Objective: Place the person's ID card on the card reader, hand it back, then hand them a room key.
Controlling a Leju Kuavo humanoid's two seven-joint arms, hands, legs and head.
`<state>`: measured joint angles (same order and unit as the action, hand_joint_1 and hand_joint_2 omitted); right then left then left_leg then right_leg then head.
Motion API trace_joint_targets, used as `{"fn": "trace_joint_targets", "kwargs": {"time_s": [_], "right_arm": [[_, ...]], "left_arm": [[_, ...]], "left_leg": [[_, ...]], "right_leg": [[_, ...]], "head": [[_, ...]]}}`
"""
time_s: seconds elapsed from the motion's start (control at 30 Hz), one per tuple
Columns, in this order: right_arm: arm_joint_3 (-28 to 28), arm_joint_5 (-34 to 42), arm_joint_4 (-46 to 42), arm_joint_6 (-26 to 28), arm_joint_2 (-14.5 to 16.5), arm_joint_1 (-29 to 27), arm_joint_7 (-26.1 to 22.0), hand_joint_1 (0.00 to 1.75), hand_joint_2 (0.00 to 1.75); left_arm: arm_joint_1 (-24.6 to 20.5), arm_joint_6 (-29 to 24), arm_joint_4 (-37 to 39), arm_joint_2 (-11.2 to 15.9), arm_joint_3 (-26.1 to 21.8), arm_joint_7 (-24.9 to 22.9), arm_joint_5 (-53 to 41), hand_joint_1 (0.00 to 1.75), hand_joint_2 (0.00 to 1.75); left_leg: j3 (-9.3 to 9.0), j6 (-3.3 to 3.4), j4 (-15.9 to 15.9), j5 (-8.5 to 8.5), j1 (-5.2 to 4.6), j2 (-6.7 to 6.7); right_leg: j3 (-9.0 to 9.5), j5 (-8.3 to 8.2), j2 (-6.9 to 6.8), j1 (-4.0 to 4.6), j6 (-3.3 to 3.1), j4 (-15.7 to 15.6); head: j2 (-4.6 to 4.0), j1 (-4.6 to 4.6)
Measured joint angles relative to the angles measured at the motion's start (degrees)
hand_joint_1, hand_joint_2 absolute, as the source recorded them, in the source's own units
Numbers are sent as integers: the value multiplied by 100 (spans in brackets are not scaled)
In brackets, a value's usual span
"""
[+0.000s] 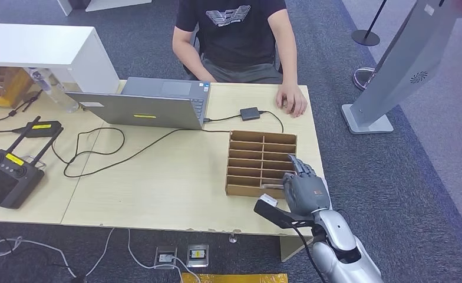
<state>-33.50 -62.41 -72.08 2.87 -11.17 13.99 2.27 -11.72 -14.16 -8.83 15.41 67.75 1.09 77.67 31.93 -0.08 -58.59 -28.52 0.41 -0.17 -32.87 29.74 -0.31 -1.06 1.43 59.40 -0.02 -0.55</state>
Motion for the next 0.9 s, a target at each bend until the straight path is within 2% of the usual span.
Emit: {"fn": "trace_joint_targets", "kwargs": {"time_s": [0.9], "right_arm": [[24, -89, 0, 193, -103, -5, 43, 0, 175]], "left_arm": [[-21, -15, 17, 15, 243, 11, 92, 0, 0]], "left_leg": [[0, 0, 0, 0, 0, 0]], "right_leg": [[1, 0, 0, 0, 0, 0]], "head": [[0, 0]]}}
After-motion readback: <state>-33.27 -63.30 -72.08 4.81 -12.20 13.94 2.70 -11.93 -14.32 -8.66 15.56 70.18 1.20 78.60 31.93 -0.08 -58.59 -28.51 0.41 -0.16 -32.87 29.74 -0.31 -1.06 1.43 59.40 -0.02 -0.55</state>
